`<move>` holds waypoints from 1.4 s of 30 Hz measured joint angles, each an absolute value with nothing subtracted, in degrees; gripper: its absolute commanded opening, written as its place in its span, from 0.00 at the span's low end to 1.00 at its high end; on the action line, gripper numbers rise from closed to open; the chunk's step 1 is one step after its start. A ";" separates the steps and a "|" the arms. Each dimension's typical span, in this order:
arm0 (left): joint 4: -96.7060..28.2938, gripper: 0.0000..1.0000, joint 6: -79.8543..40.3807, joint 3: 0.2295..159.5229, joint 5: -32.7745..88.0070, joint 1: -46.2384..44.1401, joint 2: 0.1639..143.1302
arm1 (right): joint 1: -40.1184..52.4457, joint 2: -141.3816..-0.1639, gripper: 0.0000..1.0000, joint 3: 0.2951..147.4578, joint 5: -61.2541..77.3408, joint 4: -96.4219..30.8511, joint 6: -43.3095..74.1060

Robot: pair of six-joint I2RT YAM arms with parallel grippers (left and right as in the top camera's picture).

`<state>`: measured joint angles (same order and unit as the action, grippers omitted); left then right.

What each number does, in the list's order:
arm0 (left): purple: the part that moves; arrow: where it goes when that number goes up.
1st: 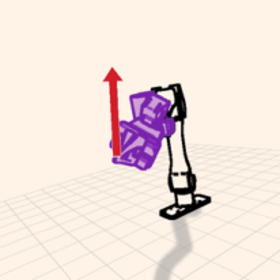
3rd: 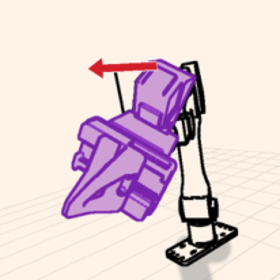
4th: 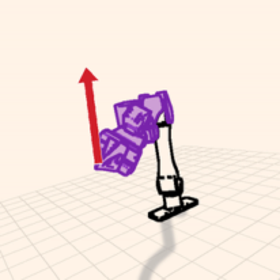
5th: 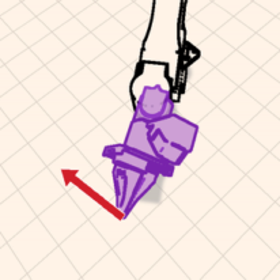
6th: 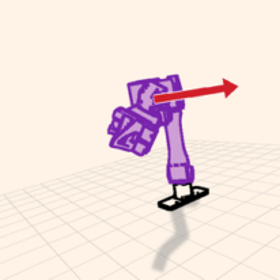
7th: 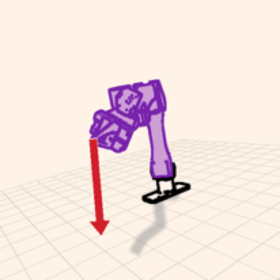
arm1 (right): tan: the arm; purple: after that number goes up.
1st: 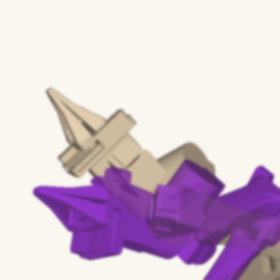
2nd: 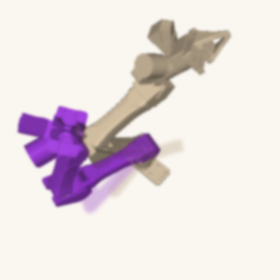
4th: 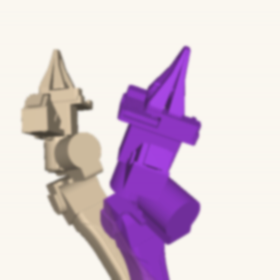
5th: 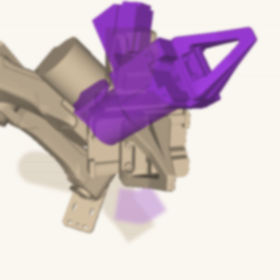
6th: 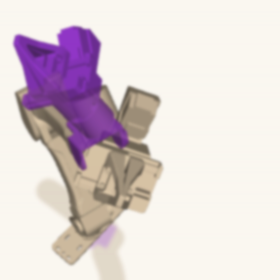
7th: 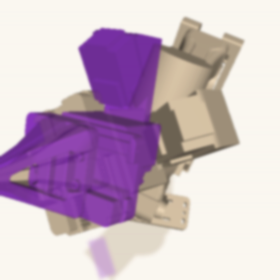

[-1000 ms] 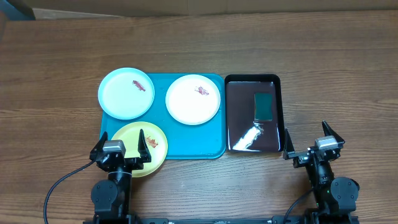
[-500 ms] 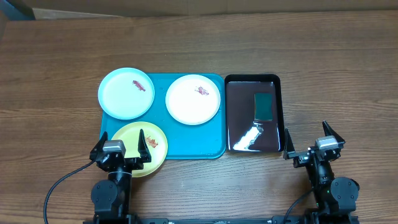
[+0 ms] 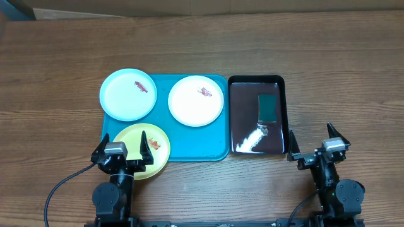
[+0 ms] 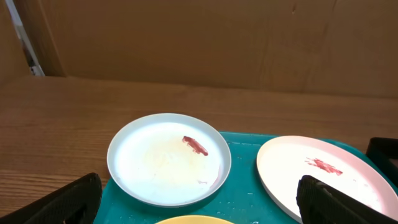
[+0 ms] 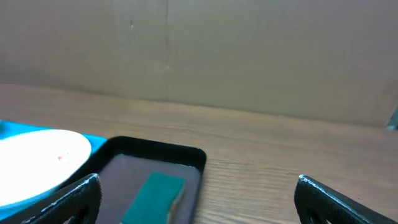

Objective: Clean dirty plates on tray and stack at the side
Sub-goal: 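Move the right gripper over the black tray toward the sponge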

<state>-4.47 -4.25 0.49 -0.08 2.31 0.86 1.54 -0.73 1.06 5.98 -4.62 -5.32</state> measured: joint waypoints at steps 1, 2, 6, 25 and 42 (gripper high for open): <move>-4.47 1.00 -4.25 0.49 -0.08 2.31 0.86 | 1.52 -0.73 1.00 1.06 6.00 -4.73 -4.12; -4.47 1.00 -4.25 0.49 -0.08 2.31 0.86 | 1.54 -0.73 1.00 1.06 5.98 -4.89 -2.55; -4.47 1.00 -4.25 0.49 -0.10 2.31 0.86 | 1.54 -0.75 1.00 1.67 6.22 -7.84 1.15; -4.51 1.00 -4.25 0.49 -0.08 2.31 0.86 | 1.54 -43.51 1.00 57.12 14.04 -51.83 5.67; -4.49 1.00 -4.25 0.49 -0.08 2.31 0.86 | 4.38 -71.16 0.79 68.66 28.56 -64.95 4.84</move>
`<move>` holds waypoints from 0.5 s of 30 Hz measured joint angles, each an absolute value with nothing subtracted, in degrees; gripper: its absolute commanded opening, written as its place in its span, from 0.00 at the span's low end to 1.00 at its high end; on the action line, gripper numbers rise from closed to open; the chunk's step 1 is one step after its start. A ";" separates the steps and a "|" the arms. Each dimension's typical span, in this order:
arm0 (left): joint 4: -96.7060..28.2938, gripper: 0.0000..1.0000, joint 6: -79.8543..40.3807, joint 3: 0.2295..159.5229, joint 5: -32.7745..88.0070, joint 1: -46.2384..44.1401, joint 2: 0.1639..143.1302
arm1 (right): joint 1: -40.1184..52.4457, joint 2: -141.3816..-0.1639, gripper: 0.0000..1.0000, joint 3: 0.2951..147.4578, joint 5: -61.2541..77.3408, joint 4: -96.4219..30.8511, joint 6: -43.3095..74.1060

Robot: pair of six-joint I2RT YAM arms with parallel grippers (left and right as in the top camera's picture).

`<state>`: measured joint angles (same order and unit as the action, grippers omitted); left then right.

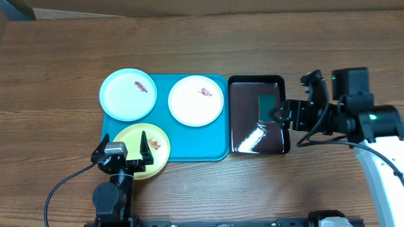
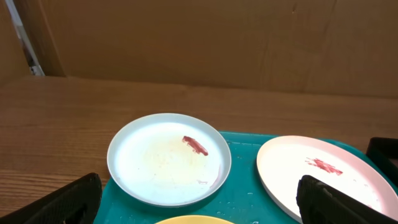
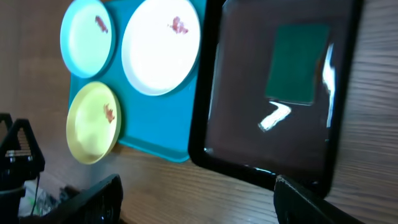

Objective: Clean dirty plates on tray and stack at the side
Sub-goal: 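Move the right gripper over the black tray toward the sponge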

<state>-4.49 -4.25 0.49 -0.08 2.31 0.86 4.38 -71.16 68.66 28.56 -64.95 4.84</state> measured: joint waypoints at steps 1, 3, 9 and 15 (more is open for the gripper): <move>-4.47 1.00 -4.25 0.49 -0.10 2.31 0.86 | 5.17 -71.64 0.79 68.66 28.49 -64.88 4.84; -4.47 1.00 -4.25 0.49 -0.08 2.31 0.86 | 6.72 -72.36 0.79 68.66 28.12 -64.66 4.82; -4.47 1.00 -4.25 0.49 -0.08 2.31 0.86 | 9.21 -73.01 0.79 68.66 26.98 -64.53 4.80; -4.49 1.00 -4.25 0.49 -0.08 2.31 0.86 | 9.21 -73.01 0.80 68.66 26.02 -64.49 4.78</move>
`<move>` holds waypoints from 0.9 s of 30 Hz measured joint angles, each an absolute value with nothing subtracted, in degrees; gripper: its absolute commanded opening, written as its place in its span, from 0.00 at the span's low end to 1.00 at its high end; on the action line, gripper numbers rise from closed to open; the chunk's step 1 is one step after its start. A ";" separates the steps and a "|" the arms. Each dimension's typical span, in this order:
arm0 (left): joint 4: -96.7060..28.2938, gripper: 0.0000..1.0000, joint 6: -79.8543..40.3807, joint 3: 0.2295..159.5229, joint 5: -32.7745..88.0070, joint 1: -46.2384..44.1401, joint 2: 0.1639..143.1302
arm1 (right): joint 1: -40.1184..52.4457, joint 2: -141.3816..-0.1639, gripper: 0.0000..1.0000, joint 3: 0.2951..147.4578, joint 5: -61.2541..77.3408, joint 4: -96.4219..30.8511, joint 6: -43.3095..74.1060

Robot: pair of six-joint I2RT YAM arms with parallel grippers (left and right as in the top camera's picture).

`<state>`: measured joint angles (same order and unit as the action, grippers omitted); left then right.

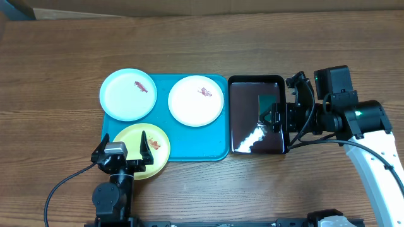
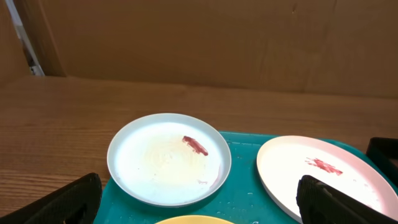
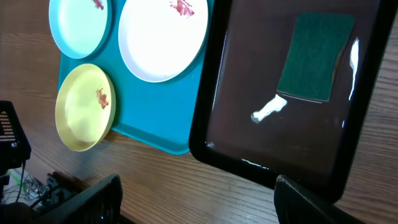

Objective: Clean dirty plates on tray and stack at the side
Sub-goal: 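Move the right gripper over the black tray toward the sponge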

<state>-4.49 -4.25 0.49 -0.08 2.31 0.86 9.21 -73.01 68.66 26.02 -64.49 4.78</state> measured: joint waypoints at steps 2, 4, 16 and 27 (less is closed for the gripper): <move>-4.49 1.00 -4.25 0.49 -0.08 2.31 0.86 | 9.21 -73.01 0.80 68.66 25.89 -64.49 4.73; -4.49 1.00 -4.25 0.49 -0.08 2.31 0.86 | 9.21 -73.01 0.80 68.66 25.74 -64.49 4.69; -4.49 1.00 -4.25 0.49 -0.08 2.31 0.86 | 9.21 -73.01 0.80 68.66 24.82 -65.21 4.64; -4.49 1.00 -4.25 0.49 -0.08 2.31 0.86 | 9.21 -73.01 0.81 68.66 24.51 -65.58 4.67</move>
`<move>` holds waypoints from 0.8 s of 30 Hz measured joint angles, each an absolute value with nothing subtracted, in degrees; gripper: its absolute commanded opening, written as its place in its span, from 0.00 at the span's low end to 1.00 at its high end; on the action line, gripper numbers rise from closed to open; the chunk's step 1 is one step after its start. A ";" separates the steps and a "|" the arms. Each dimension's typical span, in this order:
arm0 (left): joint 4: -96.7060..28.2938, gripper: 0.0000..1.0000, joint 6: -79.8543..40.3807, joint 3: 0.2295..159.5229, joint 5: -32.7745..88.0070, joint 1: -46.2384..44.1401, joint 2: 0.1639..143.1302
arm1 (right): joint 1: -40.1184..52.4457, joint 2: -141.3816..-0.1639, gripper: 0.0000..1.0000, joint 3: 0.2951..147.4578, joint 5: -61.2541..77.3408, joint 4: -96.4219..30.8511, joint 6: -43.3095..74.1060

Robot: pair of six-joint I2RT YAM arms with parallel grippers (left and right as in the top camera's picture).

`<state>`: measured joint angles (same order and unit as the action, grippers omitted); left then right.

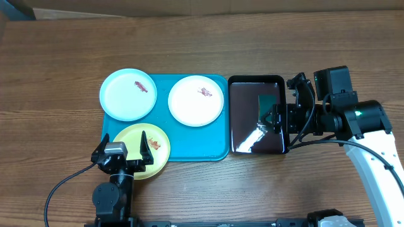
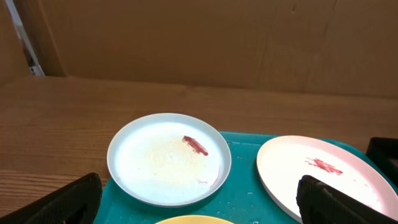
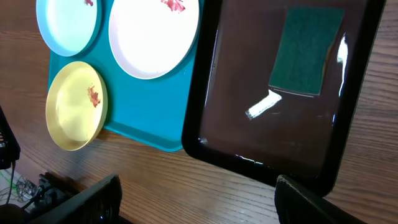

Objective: Clean dirty plates on tray and stack at the side
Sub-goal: 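Move the right gripper over the black tray toward the sponge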

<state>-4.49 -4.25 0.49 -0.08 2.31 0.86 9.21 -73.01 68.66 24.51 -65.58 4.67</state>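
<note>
Three dirty plates lie on the teal tray (image 1: 189, 144): a light blue one (image 1: 128, 94), a white one (image 1: 196, 101) and a yellow one (image 1: 142, 151), each with a red smear. A green sponge (image 3: 308, 50) lies in the black basin (image 3: 205, 127) of water to the tray's right. My right gripper (image 1: 285, 104) hovers open high over the basin's right side, holding nothing. My left gripper (image 1: 123, 148) rests open at the tray's front left, over the yellow plate. The left wrist view shows the blue plate (image 2: 168, 158) and the white plate (image 2: 323, 174).
Bare wooden table surrounds the tray and basin. A cardboard wall (image 2: 205, 43) stands behind the table. Cables trail from both arm bases at the table's front edge.
My right gripper has shifted very slightly above the basin, still open. The left arm, the plates and the sponge are where they were.
Both grippers first rested open at the table's front edge, the right one in front of the basin. Later the right gripper was high over the basin's right edge, looking down. It then stood a little further left, and it stays about there now.
</note>
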 measured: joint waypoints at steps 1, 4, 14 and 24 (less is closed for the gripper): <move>-4.49 1.00 -4.25 0.49 -0.08 2.31 0.86 | 9.21 -73.01 0.81 68.66 24.49 -65.56 4.69; -4.47 1.00 -4.25 0.49 -0.08 2.31 0.86 | 9.21 -73.01 0.84 68.66 24.40 -66.37 4.71; -4.49 1.00 -4.25 0.49 -0.08 2.31 0.86 | 9.39 -73.01 0.84 68.55 23.11 -66.48 4.47; -4.45 1.00 -4.25 0.49 -0.08 2.31 0.86 | 15.09 -73.03 0.79 65.58 15.09 -62.87 9.02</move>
<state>-4.45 -4.25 0.49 -0.08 2.31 0.86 15.09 -73.03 65.58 15.09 -62.87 9.02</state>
